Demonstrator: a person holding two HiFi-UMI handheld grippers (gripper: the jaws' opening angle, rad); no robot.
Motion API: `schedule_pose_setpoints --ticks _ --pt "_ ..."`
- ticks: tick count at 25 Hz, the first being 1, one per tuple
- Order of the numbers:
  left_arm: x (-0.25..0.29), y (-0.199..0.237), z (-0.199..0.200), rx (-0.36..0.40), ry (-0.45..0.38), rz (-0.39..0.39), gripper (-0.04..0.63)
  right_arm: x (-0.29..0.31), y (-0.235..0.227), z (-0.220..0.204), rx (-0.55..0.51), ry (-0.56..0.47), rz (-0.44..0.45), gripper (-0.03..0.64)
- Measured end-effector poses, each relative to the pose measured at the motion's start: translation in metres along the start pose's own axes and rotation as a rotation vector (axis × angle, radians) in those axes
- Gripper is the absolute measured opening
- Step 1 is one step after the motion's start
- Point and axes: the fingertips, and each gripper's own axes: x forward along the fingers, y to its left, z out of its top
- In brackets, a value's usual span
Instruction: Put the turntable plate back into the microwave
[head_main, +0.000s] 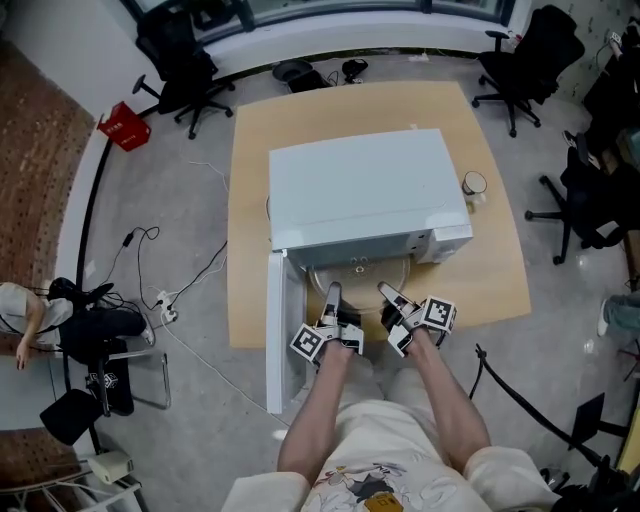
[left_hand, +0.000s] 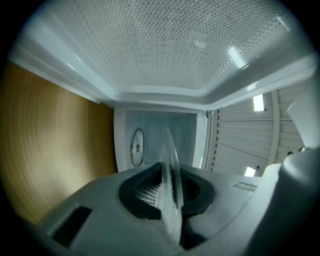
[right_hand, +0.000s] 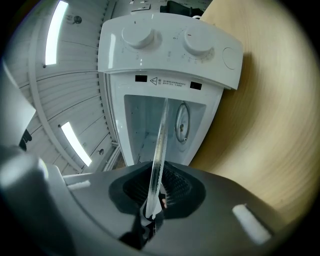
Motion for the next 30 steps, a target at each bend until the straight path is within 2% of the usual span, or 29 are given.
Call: schedule_pose_setpoints --ticks 10,20,30 --pt "0.041 0.021 0.023 -0.009 -0.007 0.025 0.028 0.037 -0.007 0.029 -0.002 -0.044 0.033 0.046" --pt "0.078 0.044 0.04 -0.038 -0.027 0.09 0.028 0.065 -0.035 0.052 0.062 -0.086 -0.008 0.046" --pt "0.089 0.062 0.042 -0.041 -0.031 0.15 0.028 0.074 -0.051 0.066 0.094 -0.097 -0.053 0.048"
